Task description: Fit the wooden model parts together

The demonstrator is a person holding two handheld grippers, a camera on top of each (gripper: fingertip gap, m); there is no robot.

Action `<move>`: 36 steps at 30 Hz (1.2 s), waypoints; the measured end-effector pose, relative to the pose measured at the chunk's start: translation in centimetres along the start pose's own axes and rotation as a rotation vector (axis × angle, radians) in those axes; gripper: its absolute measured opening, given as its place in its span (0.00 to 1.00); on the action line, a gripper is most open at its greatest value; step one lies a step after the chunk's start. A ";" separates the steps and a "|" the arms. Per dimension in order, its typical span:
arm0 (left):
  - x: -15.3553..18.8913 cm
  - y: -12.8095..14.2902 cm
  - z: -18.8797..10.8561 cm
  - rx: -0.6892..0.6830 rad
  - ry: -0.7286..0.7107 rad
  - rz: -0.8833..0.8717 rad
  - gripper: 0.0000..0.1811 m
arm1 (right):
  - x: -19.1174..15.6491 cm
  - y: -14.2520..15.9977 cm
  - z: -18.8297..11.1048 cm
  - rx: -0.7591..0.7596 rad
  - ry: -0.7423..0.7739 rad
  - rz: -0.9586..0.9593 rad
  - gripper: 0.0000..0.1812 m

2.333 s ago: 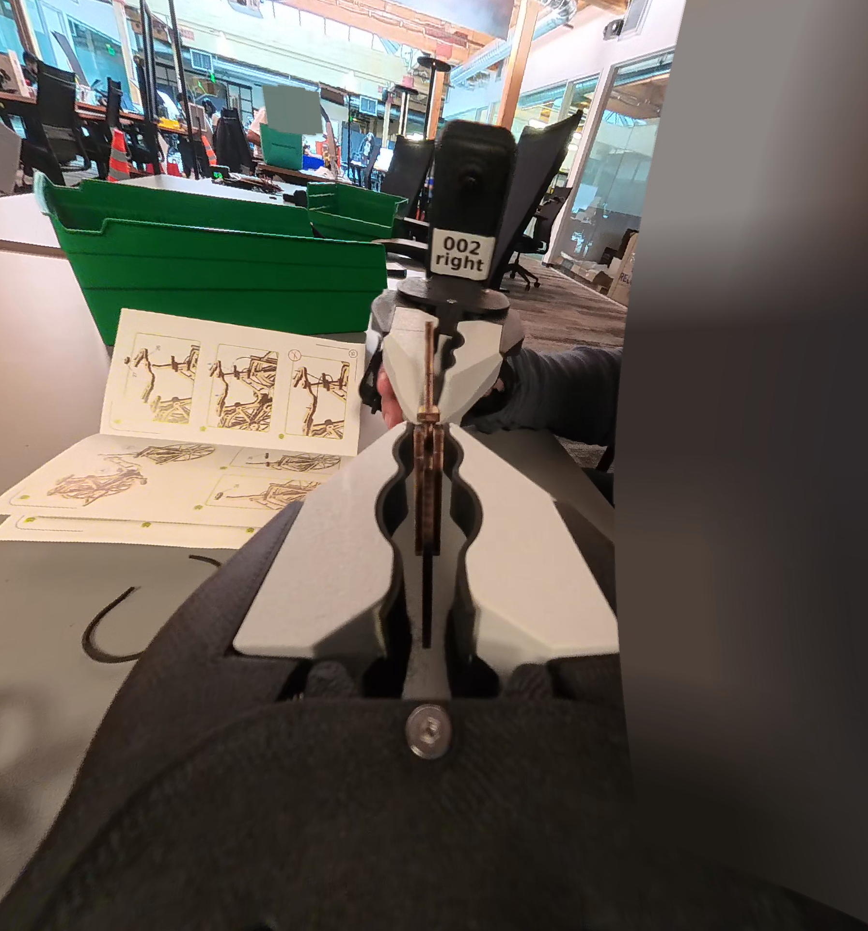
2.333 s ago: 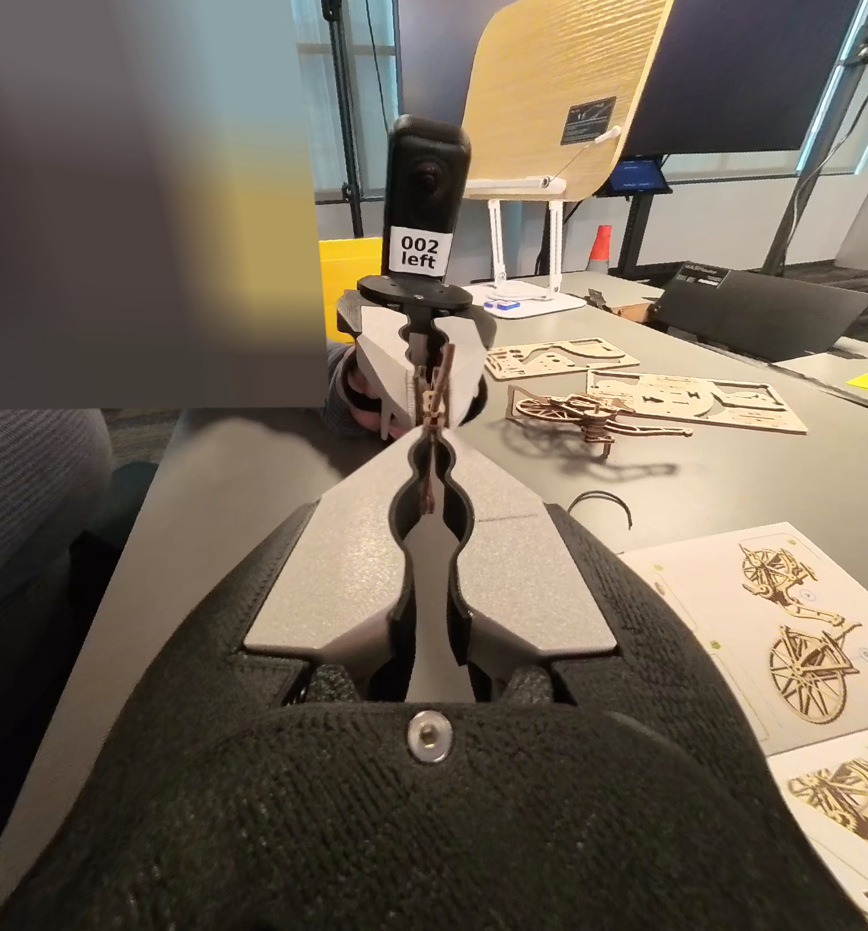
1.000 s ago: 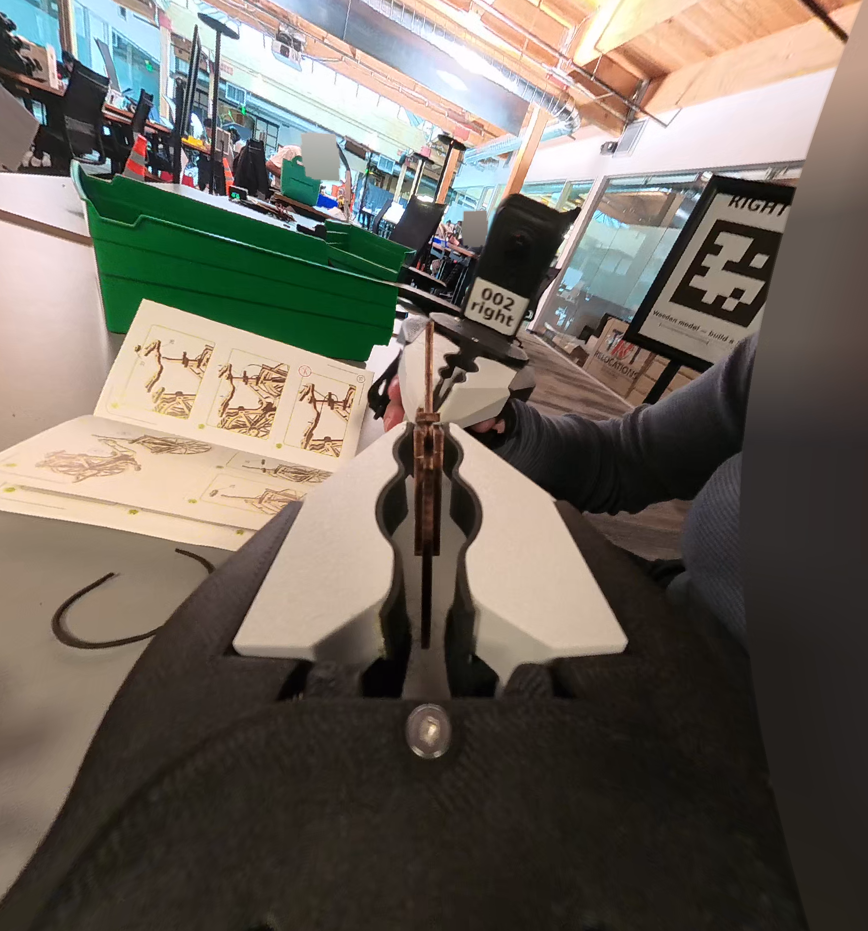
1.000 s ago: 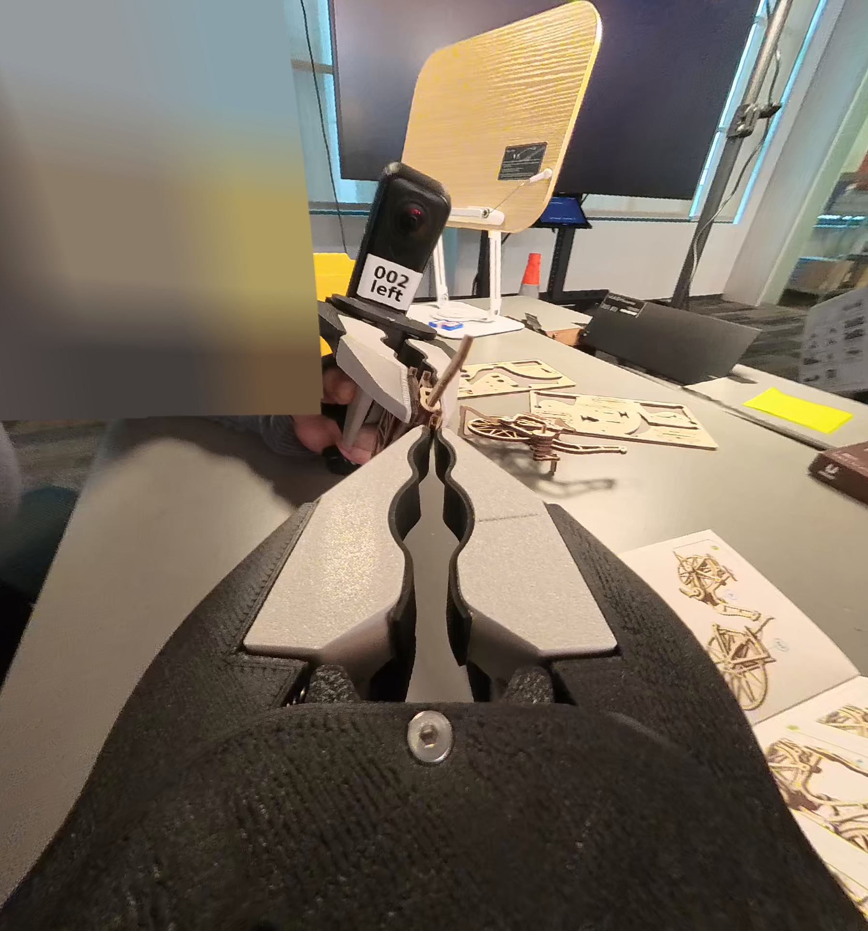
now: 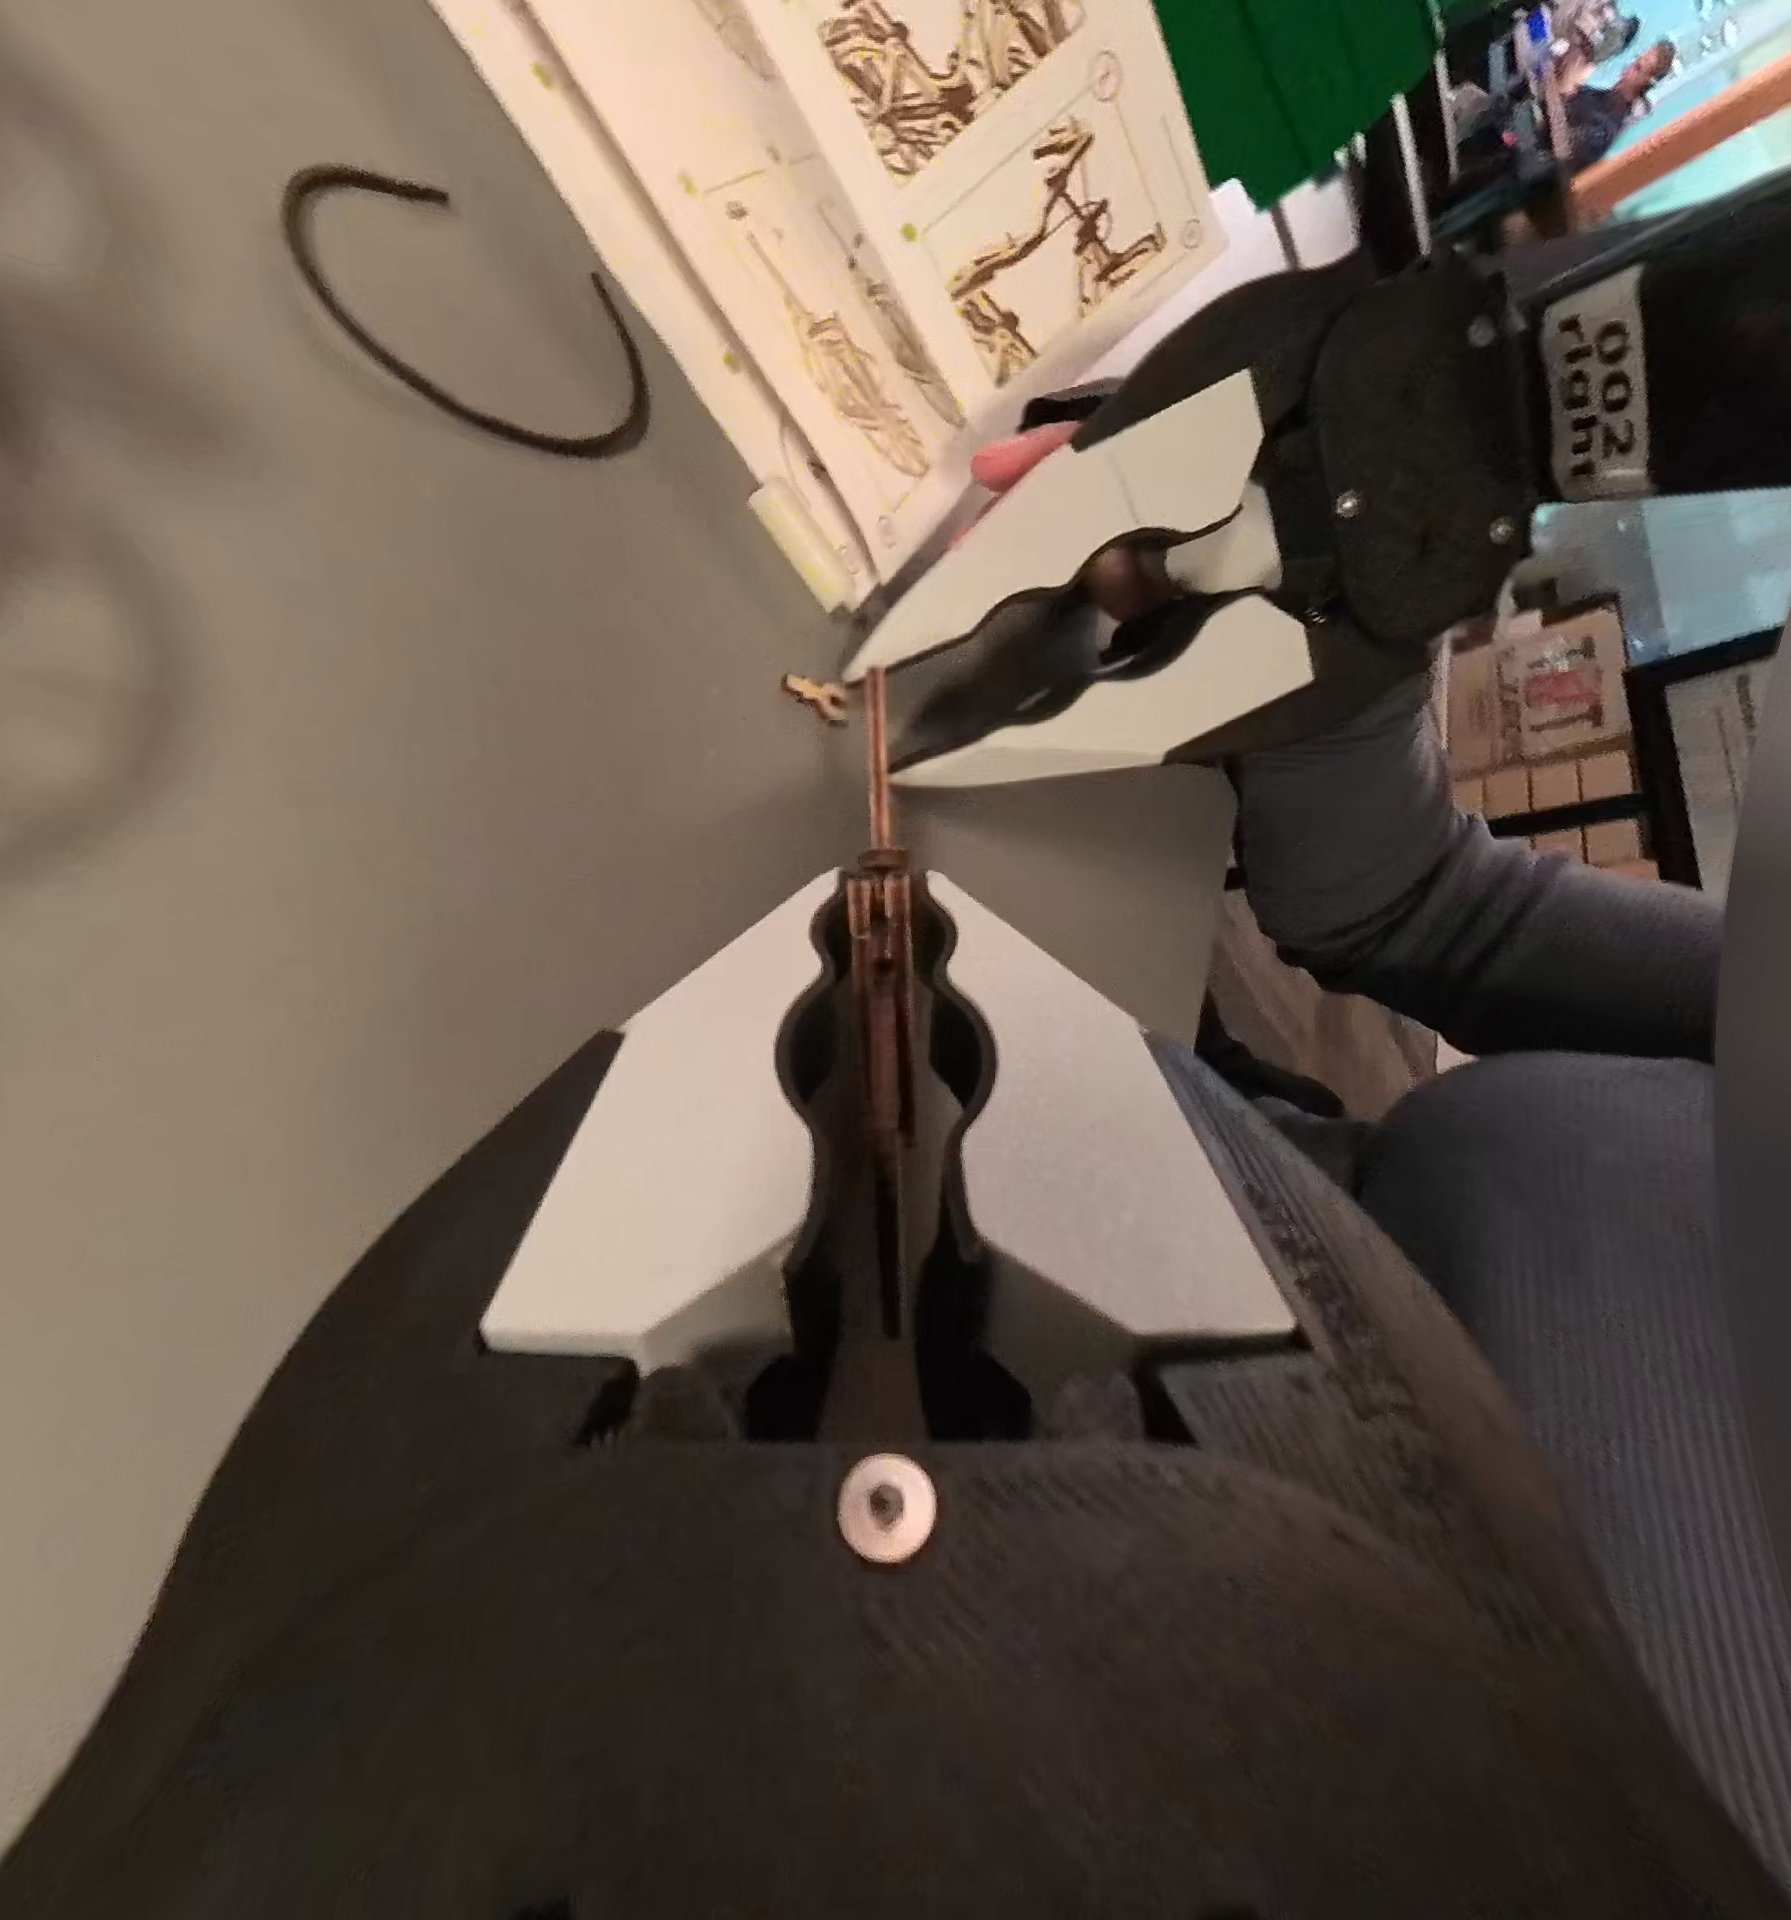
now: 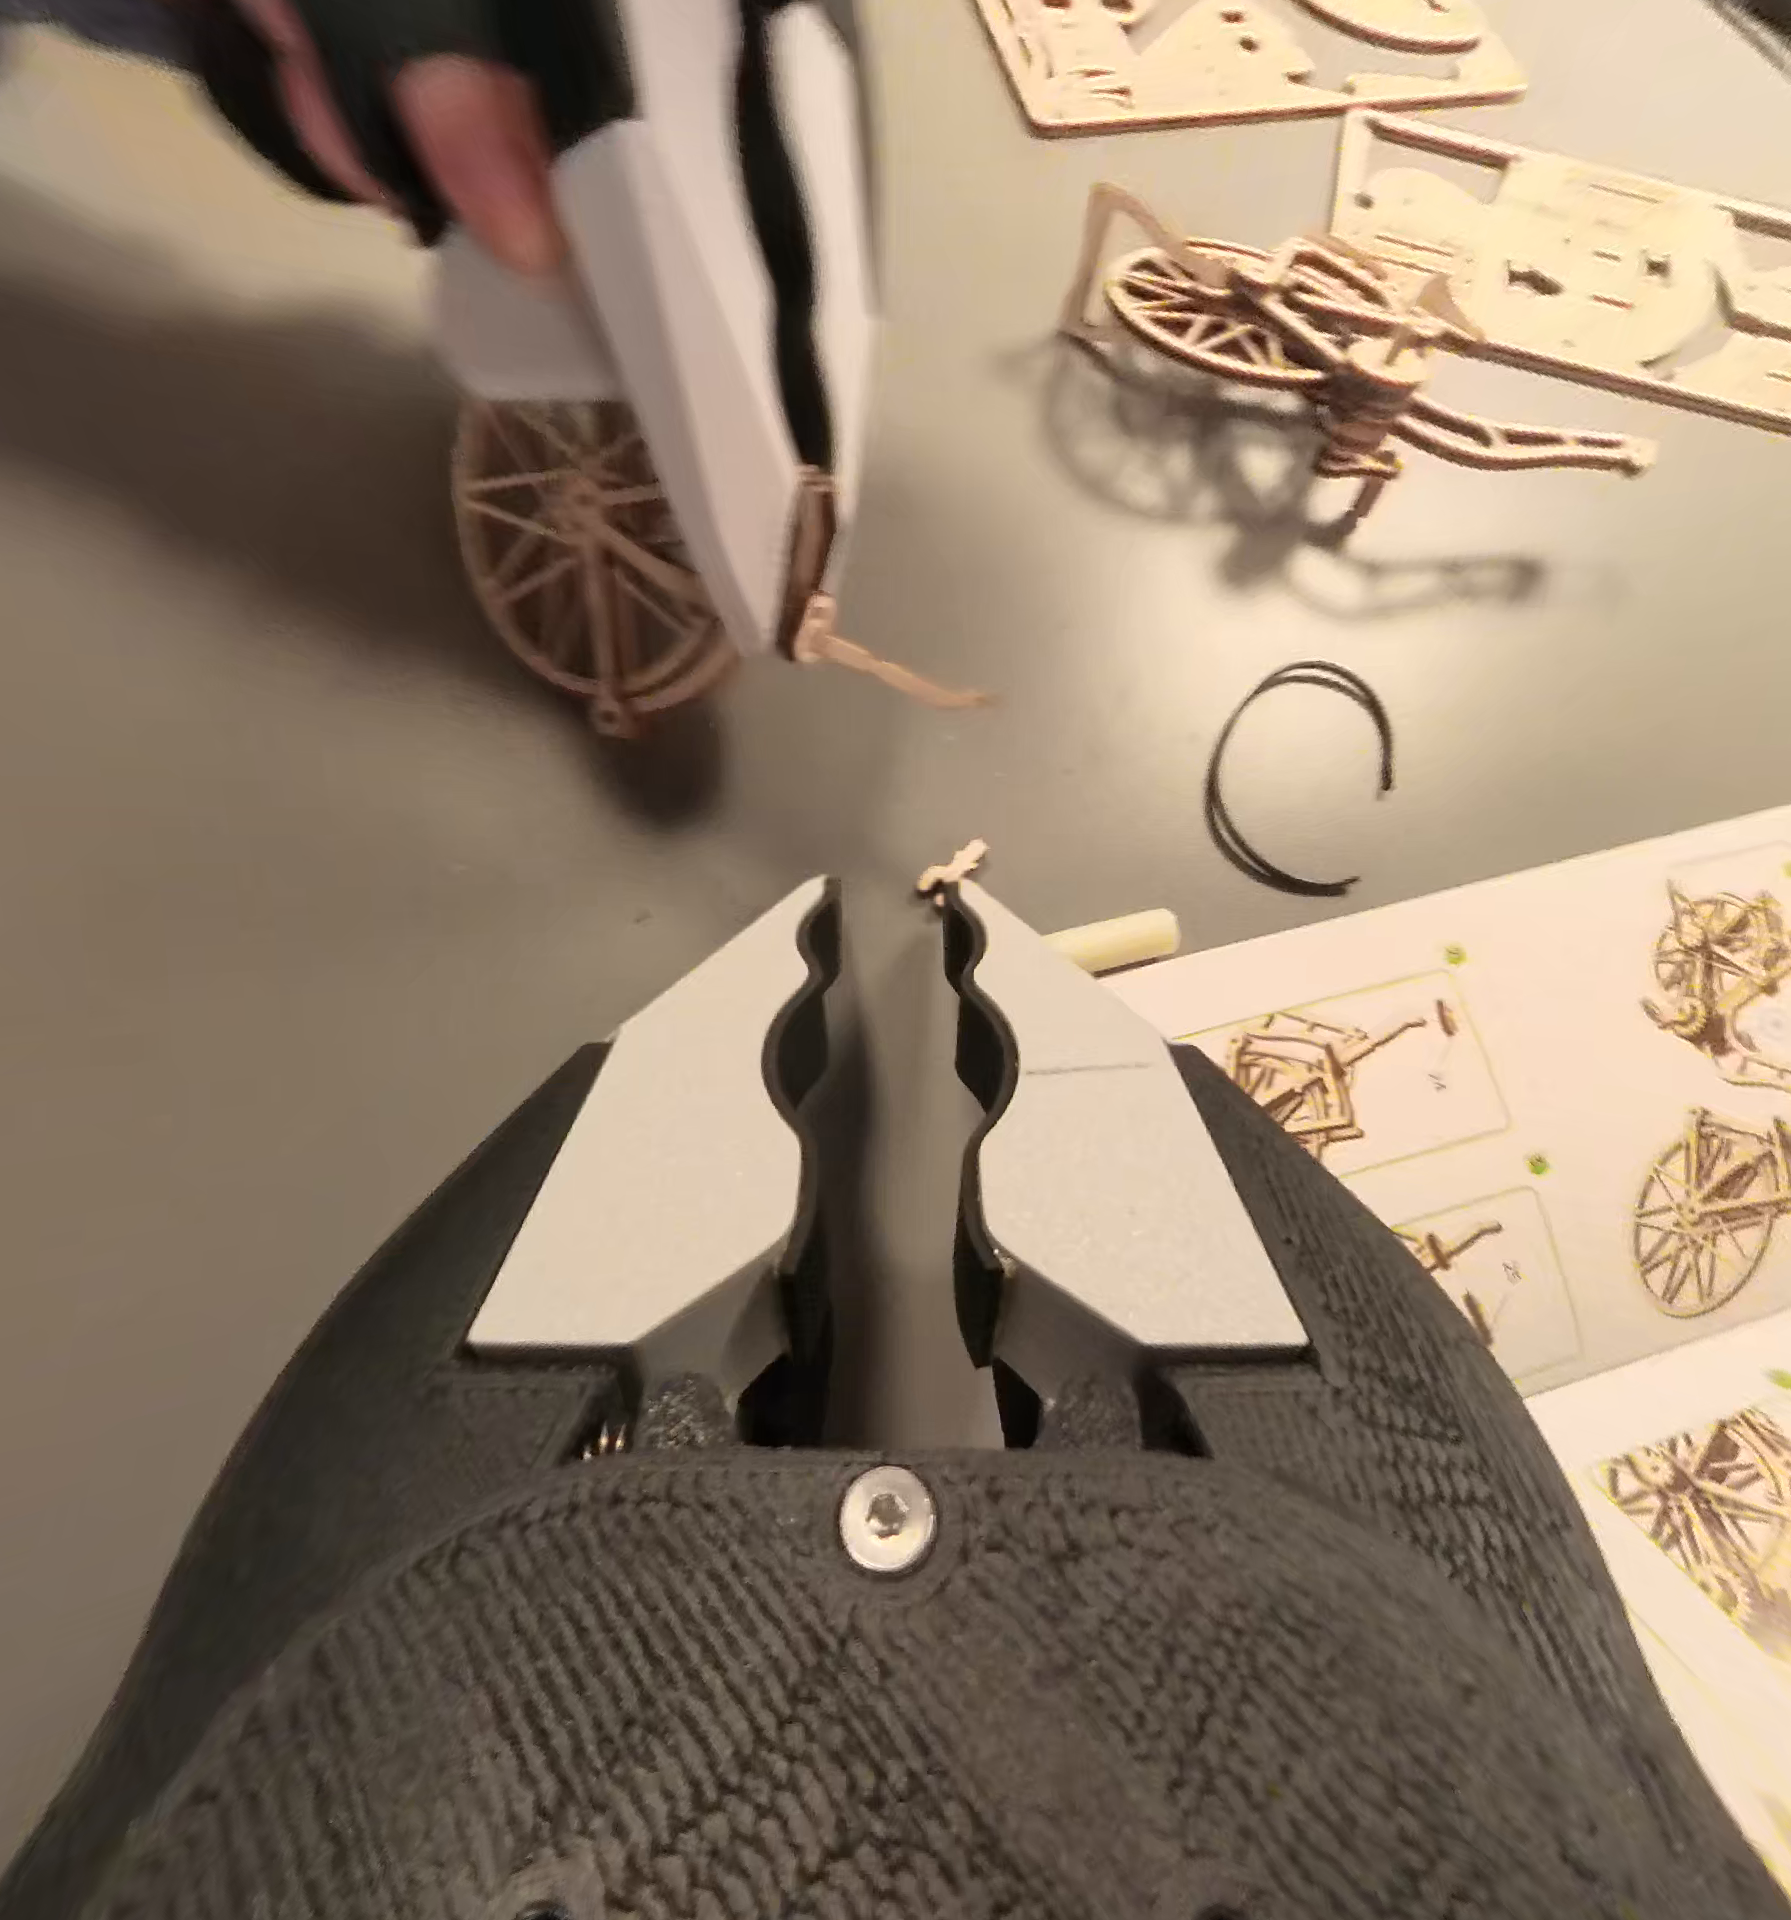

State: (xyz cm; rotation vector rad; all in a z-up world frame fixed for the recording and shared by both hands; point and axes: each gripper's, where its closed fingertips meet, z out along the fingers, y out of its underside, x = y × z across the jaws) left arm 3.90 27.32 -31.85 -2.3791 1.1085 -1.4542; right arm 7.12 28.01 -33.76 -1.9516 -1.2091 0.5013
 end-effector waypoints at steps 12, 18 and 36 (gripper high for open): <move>-2.6 0.9 -1.7 0.051 -0.254 -0.009 0.17 | 0.1 0.1 0.6 -0.023 -0.019 0.013 0.08; -3.6 0.8 -4.2 0.122 -0.458 0.055 0.29 | -1.2 0.0 0.6 -0.018 -0.094 0.001 0.08; -0.8 -1.6 3.7 0.027 -0.535 0.280 0.14 | 2.9 -7.0 -7.5 0.692 0.193 -0.253 0.06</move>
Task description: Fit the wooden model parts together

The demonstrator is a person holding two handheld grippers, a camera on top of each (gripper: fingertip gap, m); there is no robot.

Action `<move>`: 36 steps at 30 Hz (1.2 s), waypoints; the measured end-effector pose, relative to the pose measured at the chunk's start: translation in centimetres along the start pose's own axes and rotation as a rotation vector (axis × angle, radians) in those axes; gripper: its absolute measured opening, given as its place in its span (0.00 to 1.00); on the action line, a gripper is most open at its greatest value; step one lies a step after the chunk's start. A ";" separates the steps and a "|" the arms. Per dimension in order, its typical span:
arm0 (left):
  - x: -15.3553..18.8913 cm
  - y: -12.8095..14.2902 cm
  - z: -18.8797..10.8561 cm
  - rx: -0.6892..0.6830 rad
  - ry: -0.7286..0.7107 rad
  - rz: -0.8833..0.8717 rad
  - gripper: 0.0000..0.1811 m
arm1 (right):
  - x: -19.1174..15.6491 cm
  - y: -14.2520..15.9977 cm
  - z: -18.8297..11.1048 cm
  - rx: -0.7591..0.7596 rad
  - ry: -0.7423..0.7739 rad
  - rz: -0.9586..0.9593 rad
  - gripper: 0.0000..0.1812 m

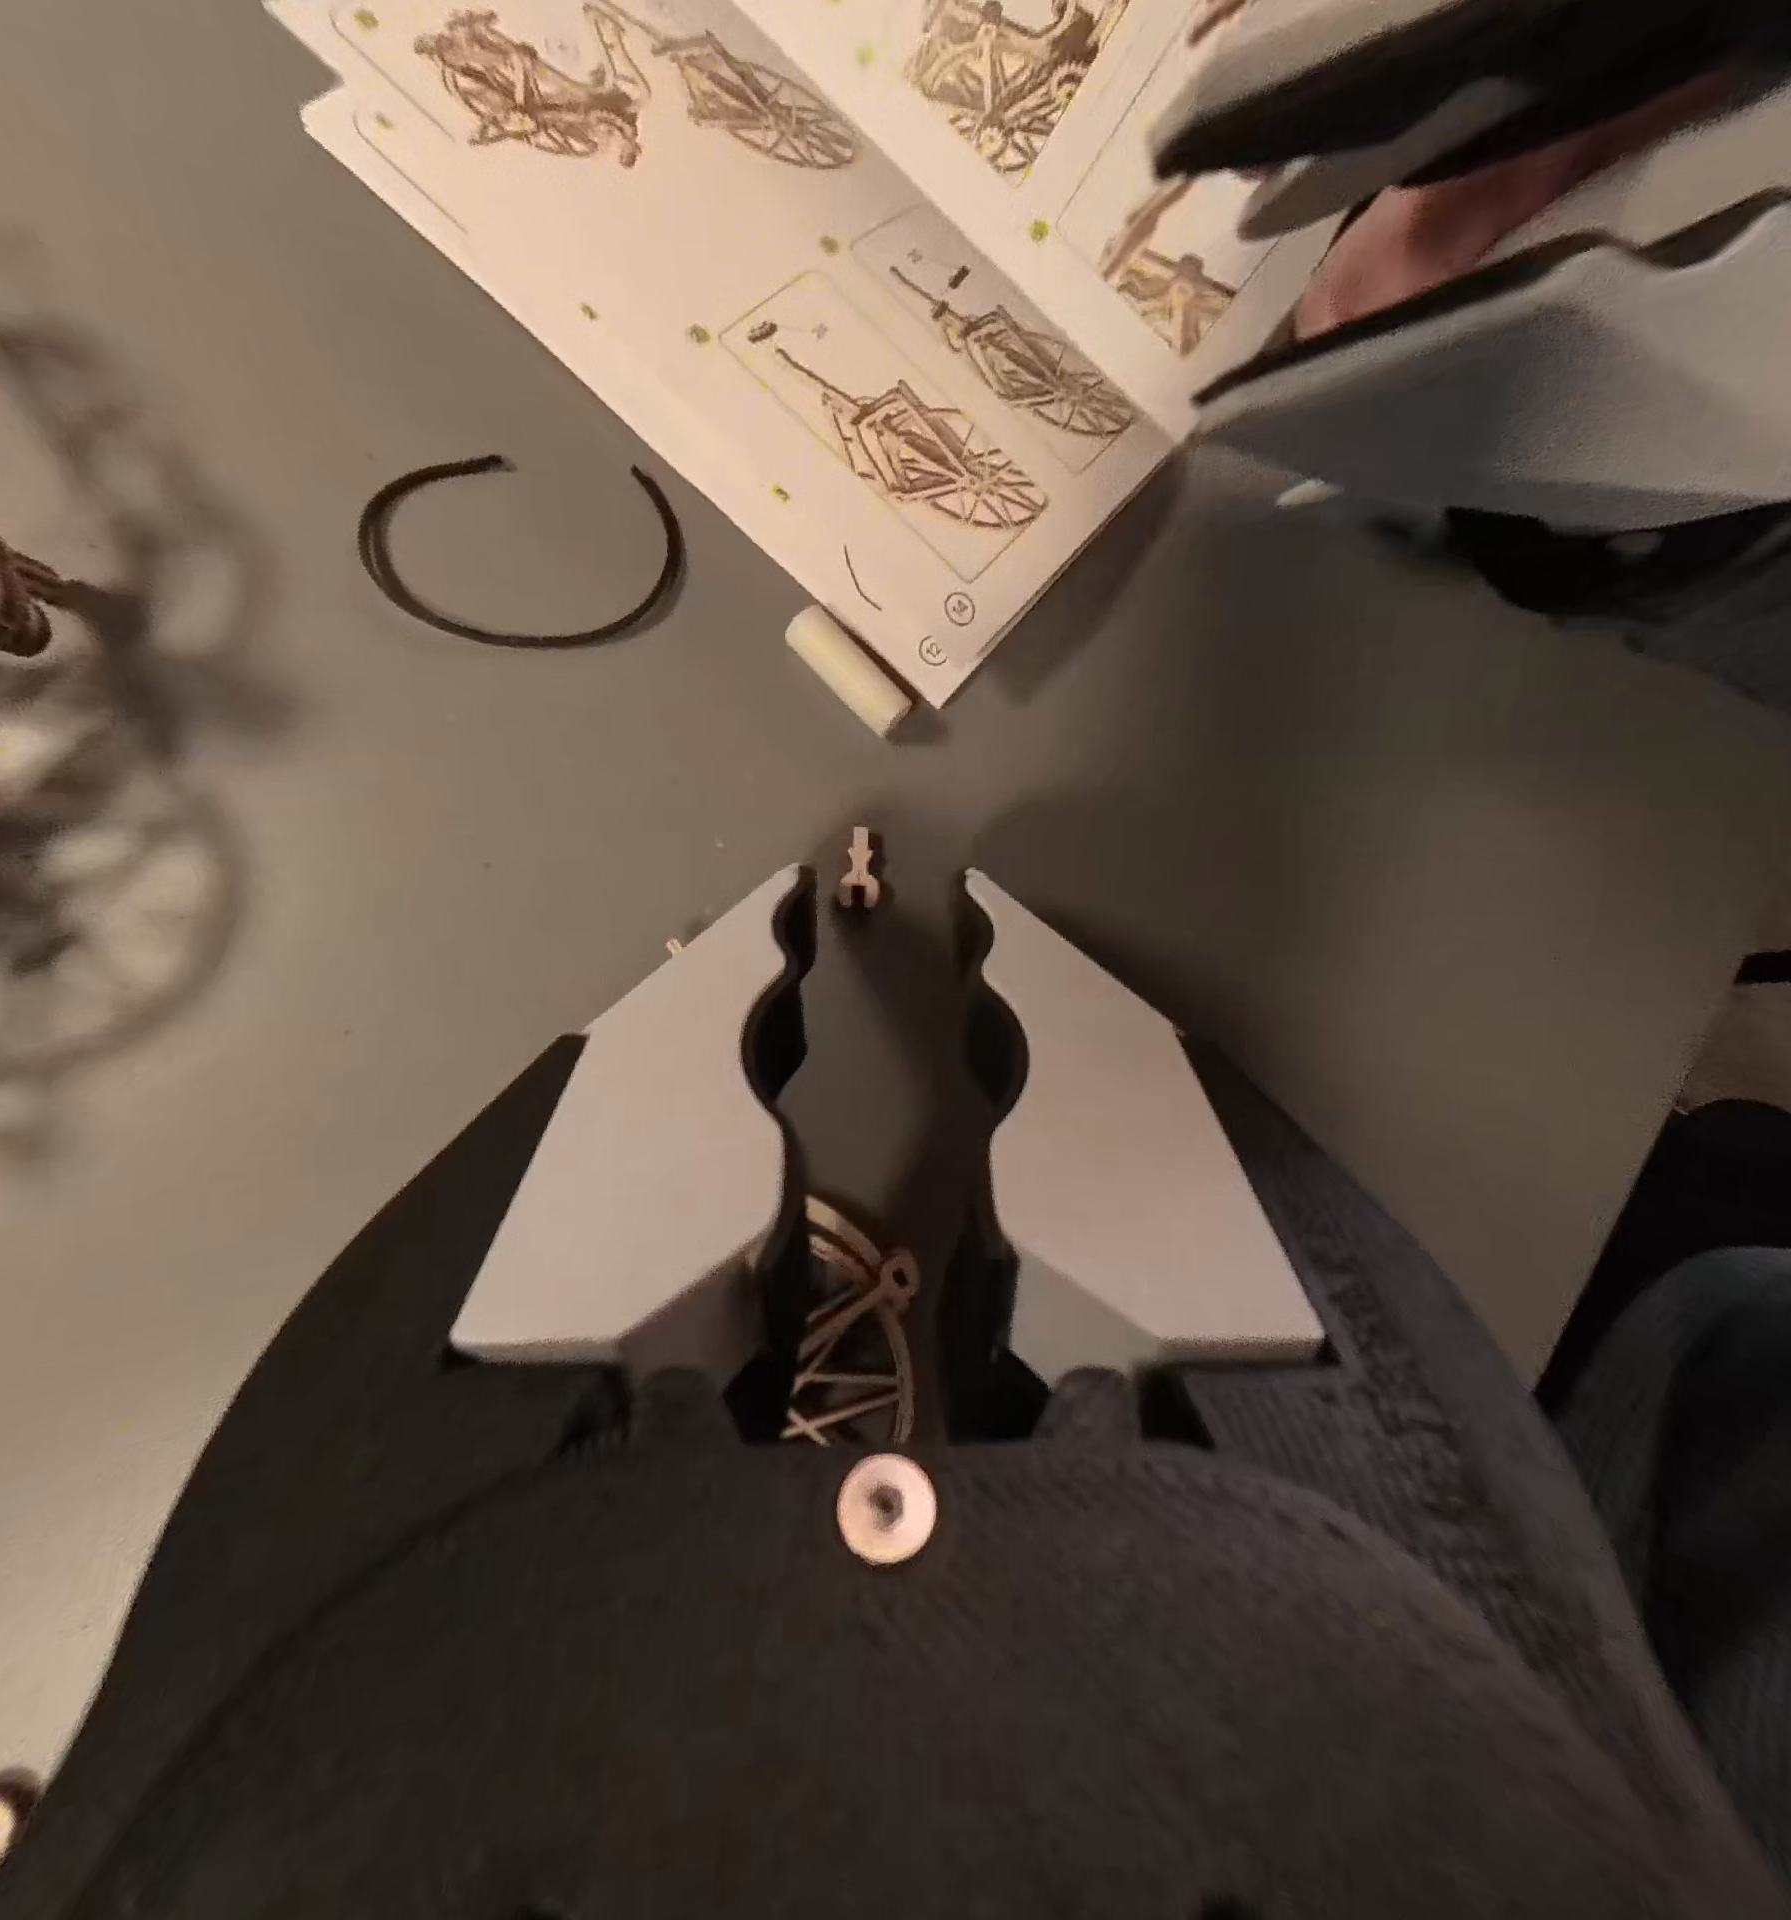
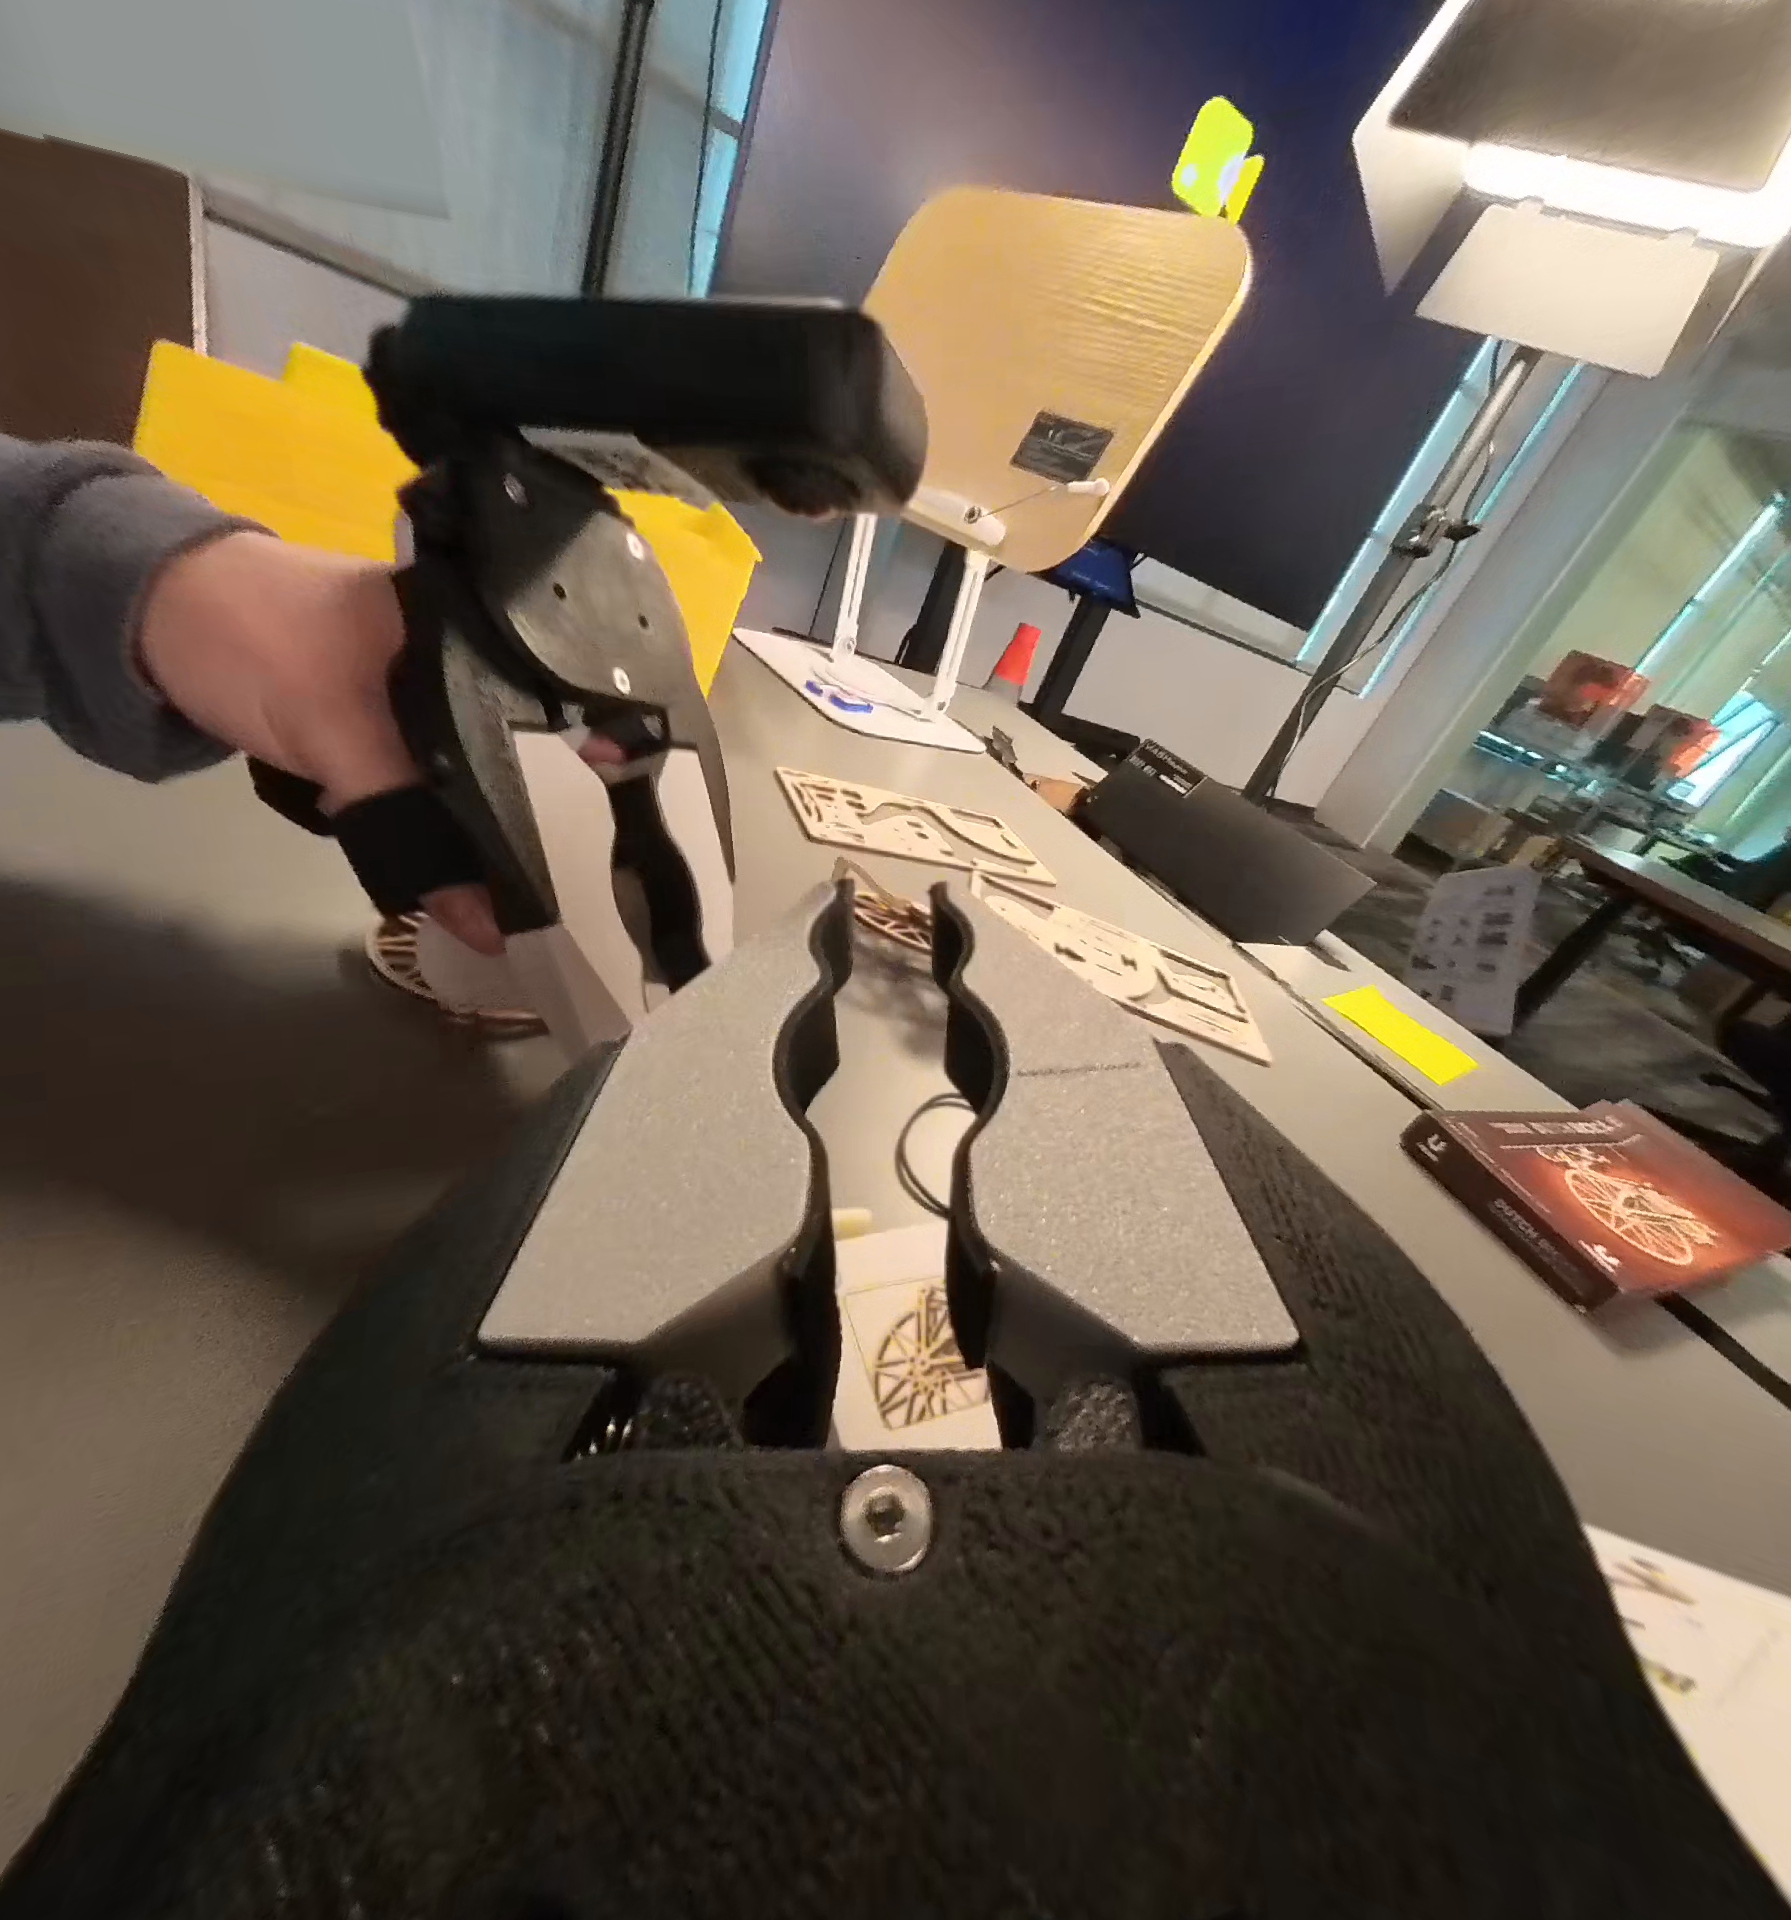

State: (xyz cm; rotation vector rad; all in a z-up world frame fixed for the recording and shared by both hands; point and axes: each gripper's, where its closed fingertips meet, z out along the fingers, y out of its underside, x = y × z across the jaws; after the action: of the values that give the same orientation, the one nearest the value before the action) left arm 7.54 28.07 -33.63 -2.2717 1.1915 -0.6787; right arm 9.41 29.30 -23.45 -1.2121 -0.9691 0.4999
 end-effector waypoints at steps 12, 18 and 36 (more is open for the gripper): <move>-0.2 0.6 0.6 -0.037 -0.078 0.118 0.03 | 0.8 -0.5 -0.3 0.015 0.018 0.205 0.08; -0.8 -1.7 -0.8 0.212 -0.161 0.146 0.03 | 1.7 0.2 0.1 -0.016 0.038 0.493 0.09; 2.1 -8.8 -9.3 0.803 -0.452 0.337 0.03 | 0.7 -4.1 2.9 0.305 -0.169 1.123 0.00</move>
State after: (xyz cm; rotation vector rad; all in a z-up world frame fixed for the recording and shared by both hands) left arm 8.10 29.06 -20.68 -1.4048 0.8356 -0.3775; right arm 6.70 30.15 -19.30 -1.3640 -0.2320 1.5851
